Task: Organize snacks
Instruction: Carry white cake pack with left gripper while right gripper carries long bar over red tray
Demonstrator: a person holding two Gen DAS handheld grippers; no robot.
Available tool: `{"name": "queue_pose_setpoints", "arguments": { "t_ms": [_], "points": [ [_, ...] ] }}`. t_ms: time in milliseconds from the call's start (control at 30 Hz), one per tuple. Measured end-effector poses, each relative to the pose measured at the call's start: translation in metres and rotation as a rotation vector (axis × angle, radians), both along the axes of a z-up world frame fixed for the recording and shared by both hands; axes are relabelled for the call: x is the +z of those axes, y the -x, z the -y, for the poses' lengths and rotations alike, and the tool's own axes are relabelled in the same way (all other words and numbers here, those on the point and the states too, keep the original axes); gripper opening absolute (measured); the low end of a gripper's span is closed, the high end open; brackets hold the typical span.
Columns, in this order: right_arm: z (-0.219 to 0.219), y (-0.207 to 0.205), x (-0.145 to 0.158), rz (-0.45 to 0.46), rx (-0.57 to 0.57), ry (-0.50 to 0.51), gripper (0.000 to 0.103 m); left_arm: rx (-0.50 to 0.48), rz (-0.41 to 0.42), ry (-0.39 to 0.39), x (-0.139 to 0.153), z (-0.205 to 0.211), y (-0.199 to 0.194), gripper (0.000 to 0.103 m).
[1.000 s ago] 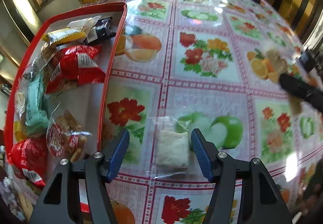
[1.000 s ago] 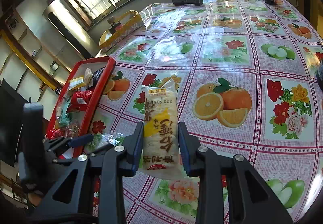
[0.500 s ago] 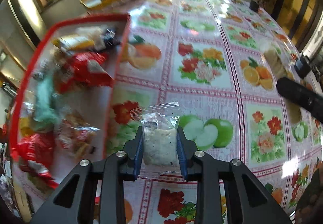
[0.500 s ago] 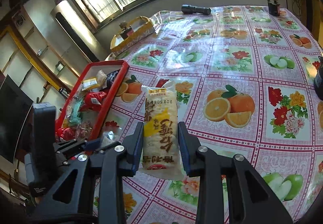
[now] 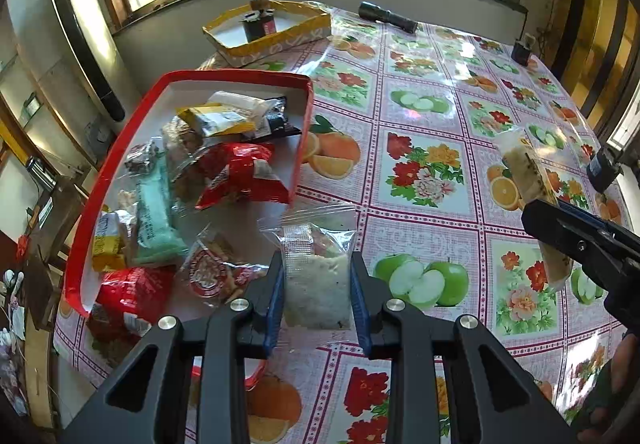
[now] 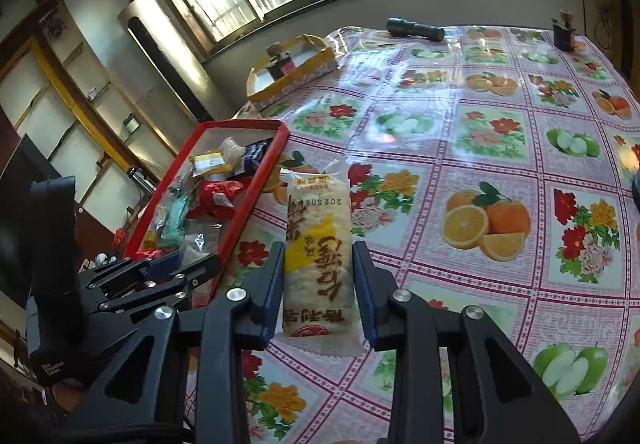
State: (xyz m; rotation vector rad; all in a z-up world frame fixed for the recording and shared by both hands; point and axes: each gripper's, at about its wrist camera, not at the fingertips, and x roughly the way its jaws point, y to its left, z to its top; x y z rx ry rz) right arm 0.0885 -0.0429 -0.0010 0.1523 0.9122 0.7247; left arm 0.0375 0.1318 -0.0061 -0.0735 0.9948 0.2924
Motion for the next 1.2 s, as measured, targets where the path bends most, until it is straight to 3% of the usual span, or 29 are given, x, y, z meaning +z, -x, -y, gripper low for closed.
{"name": "queue_pose_setpoints", "arguments": {
  "t_ms": [667,1200],
  "points": [
    [-0.061,0.011,0.014,0.031,0.117,0.007,0.035,0.107,0.048,-0.019,0.011,-0.046,0.021,0.029],
    [-0.119,-0.006,0.02,0.035,0.2,0.001,0.035,0.179,0.047,-0.013,0.009,-0.085,0.021,0.029]
  ]
}}
